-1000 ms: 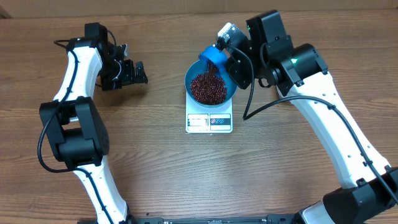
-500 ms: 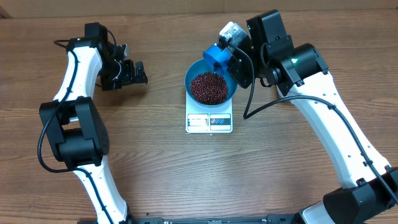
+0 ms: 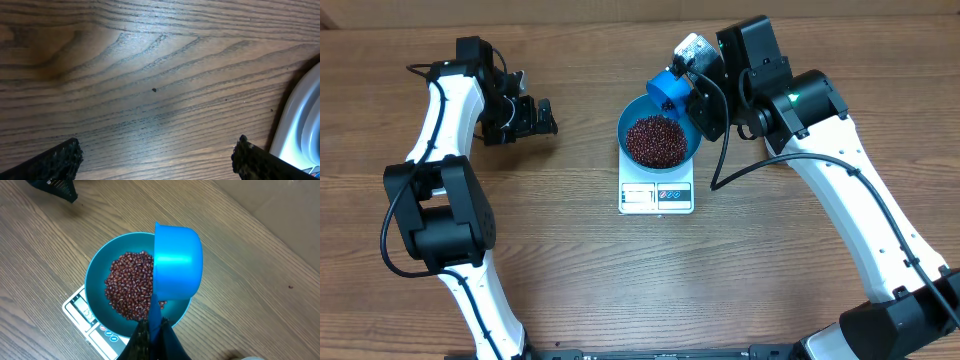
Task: Scoop item into bowl and weigh 150g on scale
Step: 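Move the empty scoop back right into the bean tub, then dip the scoop into the beans and lift it filled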
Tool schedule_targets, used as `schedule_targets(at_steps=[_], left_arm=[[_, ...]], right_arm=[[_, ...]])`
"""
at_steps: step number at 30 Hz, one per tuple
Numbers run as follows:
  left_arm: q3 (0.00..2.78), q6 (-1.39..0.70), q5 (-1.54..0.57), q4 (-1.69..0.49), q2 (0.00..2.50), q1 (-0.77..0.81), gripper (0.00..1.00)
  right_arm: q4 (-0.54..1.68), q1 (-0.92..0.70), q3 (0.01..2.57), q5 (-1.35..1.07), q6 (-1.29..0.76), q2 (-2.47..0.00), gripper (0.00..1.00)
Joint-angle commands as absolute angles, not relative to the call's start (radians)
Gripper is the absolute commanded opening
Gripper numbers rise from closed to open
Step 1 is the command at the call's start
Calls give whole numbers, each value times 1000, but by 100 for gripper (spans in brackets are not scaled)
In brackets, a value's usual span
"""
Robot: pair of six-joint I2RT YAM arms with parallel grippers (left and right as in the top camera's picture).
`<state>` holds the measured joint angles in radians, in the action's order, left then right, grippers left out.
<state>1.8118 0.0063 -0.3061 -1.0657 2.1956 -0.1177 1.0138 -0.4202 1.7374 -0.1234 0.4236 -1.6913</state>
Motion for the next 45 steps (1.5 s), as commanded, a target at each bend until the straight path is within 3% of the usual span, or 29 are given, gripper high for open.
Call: schedule_targets(at_steps=[1, 12, 21, 26, 34, 45], left_arm=[[1819, 22, -304, -1065, 2204, -111, 100], [1819, 22, -304, -1065, 2204, -111, 100], [1819, 22, -304, -1065, 2204, -111, 100], [1819, 22, -304, -1065, 2204, -111, 100], [1819, 22, -304, -1065, 2204, -111, 100], [1819, 22, -304, -1065, 2204, -111, 99]], right_arm=[[1003, -419, 1769, -135, 419, -1666, 4], [968, -305, 1769, -365, 349, -1666, 4], [999, -66, 1769, -669, 205, -1666, 4], [1097, 80, 1769, -674, 210, -1666, 4], [1217, 218, 1769, -397, 210, -1666, 4], [1312, 147, 1768, 87, 209, -1666, 4]])
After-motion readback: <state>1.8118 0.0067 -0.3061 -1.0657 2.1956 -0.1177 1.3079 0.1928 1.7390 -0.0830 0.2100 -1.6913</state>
